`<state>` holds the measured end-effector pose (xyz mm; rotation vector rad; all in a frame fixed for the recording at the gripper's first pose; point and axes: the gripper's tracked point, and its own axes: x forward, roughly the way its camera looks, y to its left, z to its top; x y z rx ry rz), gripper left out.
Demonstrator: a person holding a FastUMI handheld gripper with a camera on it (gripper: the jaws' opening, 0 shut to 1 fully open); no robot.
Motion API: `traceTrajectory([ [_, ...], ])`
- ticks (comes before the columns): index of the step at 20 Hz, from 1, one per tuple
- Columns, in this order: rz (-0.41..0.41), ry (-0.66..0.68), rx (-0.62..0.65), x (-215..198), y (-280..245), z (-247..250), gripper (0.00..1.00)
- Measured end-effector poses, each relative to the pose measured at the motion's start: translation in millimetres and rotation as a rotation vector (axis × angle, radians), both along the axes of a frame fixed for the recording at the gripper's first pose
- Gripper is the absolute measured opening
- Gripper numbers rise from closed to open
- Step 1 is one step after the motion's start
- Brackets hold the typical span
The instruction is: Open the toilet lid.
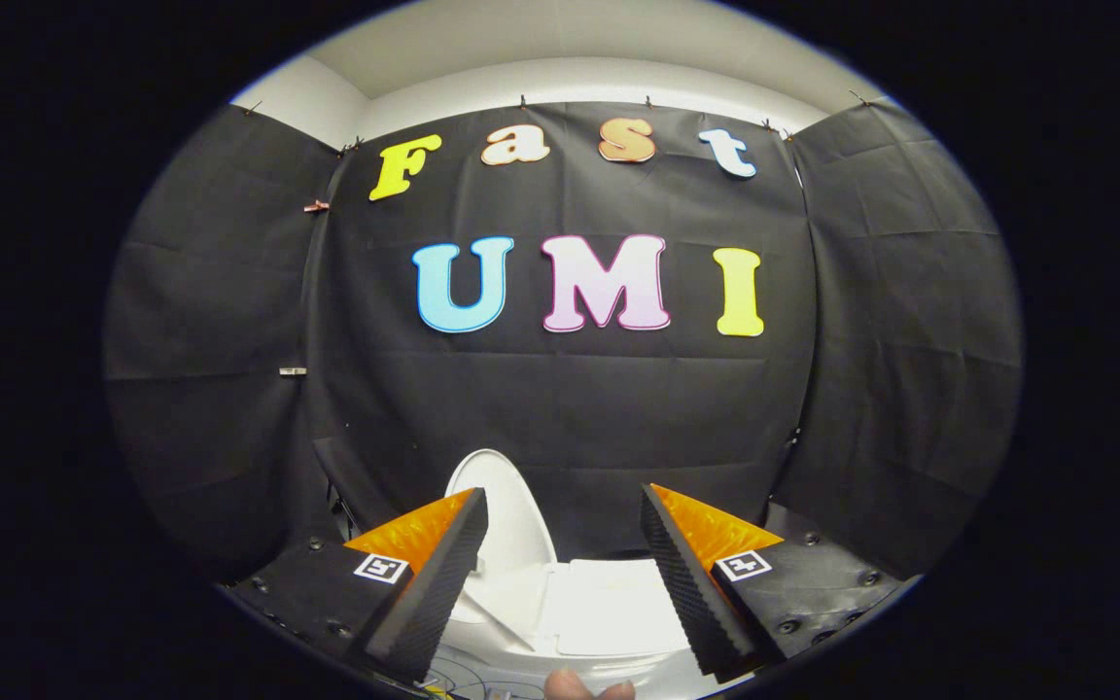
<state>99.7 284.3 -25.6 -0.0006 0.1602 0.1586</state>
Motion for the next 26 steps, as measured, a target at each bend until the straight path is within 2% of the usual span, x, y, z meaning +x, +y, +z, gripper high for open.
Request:
traceTrajectory([
  [15, -0.017, -0.092, 0.068, -72.4, -136.4, 67.7, 1.0],
  [23, -0.05, -0.097, 0.085, -107.4, -183.2, 59.6, 0.99],
  [26, -0.05, -0.097, 0.089, -111.8, -186.1, 52.2, 0.99],
])
